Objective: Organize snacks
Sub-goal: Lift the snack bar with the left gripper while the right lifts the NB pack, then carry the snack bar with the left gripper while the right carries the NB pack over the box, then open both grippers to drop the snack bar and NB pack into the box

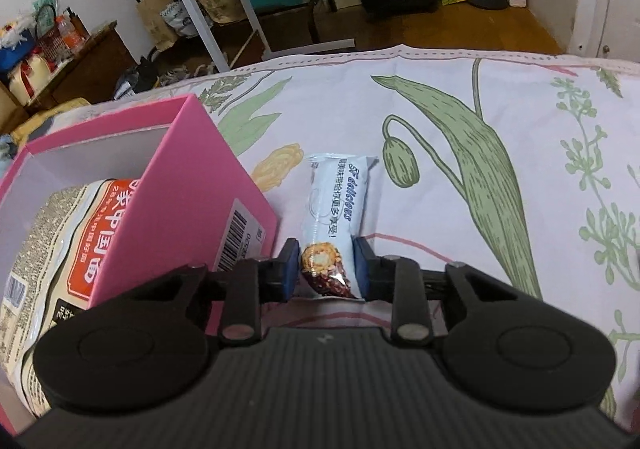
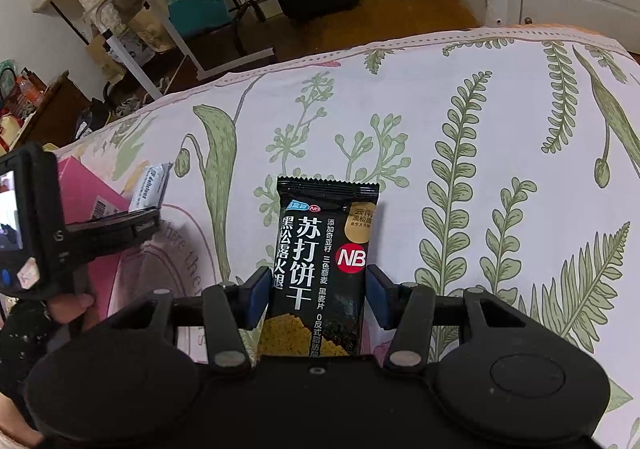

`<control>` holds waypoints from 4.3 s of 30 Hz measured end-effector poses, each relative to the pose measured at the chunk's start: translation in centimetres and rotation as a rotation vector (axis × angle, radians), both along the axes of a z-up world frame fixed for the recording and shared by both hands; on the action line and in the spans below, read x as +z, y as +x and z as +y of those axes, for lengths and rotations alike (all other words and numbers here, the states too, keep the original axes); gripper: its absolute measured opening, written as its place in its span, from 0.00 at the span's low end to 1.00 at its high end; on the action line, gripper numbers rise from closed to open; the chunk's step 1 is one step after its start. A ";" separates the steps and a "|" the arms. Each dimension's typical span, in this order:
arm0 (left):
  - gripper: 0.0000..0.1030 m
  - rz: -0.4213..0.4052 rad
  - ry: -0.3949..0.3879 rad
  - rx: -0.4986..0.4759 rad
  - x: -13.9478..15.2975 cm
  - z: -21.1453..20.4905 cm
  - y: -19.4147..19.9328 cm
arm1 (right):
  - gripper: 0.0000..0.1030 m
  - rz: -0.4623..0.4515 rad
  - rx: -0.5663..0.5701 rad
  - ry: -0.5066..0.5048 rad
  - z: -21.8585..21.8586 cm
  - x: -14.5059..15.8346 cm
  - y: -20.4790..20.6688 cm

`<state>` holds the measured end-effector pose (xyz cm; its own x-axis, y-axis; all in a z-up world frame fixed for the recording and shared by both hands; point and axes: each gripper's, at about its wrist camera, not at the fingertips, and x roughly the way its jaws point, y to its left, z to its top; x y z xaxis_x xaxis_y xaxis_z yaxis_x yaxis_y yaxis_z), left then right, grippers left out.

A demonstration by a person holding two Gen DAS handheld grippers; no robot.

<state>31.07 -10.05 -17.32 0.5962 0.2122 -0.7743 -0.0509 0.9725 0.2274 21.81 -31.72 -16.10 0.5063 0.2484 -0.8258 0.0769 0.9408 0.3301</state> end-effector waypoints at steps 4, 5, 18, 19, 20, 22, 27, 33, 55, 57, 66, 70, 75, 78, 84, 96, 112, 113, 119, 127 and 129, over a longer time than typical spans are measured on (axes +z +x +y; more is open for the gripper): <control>0.24 0.000 -0.034 0.002 0.3 0.4 -0.2 | 0.54 -0.001 0.000 -0.003 0.1 0.1 -0.1; 0.24 0.004 -0.046 0.003 0.4 0.5 -0.2 | 0.54 -0.005 0.002 -0.003 0.1 0.2 -0.1; 0.24 0.032 -0.142 -0.060 2.8 0.5 -3.1 | 0.54 0.037 -0.042 -0.022 -0.9 0.2 -0.8; 0.24 0.027 -0.144 -0.070 3.1 0.4 -3.4 | 0.54 0.042 -0.046 -0.022 -1.0 0.2 -1.0; 0.24 0.023 -0.147 -0.080 3.4 0.2 -3.8 | 0.54 0.049 -0.048 -0.021 -1.1 0.2 -1.1; 0.24 0.020 -0.152 -0.099 3.9 0.0 -4.6 | 0.54 0.055 -0.051 -0.021 -1.3 0.2 -1.2; 0.24 0.041 -0.201 -0.124 4.7 0.5 -6.8 | 0.54 0.076 -0.045 -0.036 -1.2 0.4 -1.6; 0.24 0.093 -0.268 -0.146 5.0 1.0 -9.8 | 0.54 0.110 -0.050 -0.019 -1.4 0.6 -3.2; 0.24 0.151 -0.370 -0.240 6.1 3.0 -17.5 | 0.65 0.109 0.020 -0.110 1.7 -0.6 -5.5; 0.24 0.152 -0.375 -0.237 6.0 3.3 -17.7 | 0.65 0.121 0.023 -0.130 2.0 -1.6 -5.0; 0.23 0.174 -0.410 -0.227 6.6 5.1 -19.0 | 0.51 0.074 0.100 -0.179 3.7 1.5 -7.7; 0.23 0.220 -0.440 -0.239 6.8 5.8 -19.6 | 0.51 0.071 0.166 -0.111 5.4 3.4 -9.7; 0.23 0.207 -0.408 -0.255 8.4 7.0 -20.7 | 0.51 0.037 0.247 -0.059 7.8 6.5 -11.9; 0.23 0.193 -0.406 -0.263 9.8 8.2 -21.5 | 0.51 0.034 0.303 -0.022 9.3 8.2 -12.8; 0.23 0.149 -0.394 -0.261 13.1 11.8 -23.3 | 0.51 -0.003 0.401 -0.011 12.8 11.1 -14.4; 0.23 0.000 -0.372 -0.174 17.8 20.1 -24.1 | 0.51 -0.120 0.530 0.032 20.2 15.7 -13.3; 0.23 -0.110 -0.419 0.089 13.8 31.9 -13.3 | 0.51 -0.116 0.404 0.202 31.7 9.8 0.0; 0.23 -0.103 -0.412 0.102 13.5 32.1 -12.6 | 0.51 -0.111 0.388 0.208 32.3 9.5 0.7; 0.27 -0.059 -0.437 0.158 11.5 33.1 -10.5 | 0.56 -0.072 0.331 0.256 34.4 8.1 2.7; 0.32 -0.074 -0.429 0.109 12.2 32.0 -13.2 | 0.63 -0.144 0.374 0.244 31.9 9.5 -0.9; 0.32 -0.086 -0.415 0.074 13.1 30.9 -14.4 | 0.63 -0.189 0.395 0.204 30.5 10.5 -2.9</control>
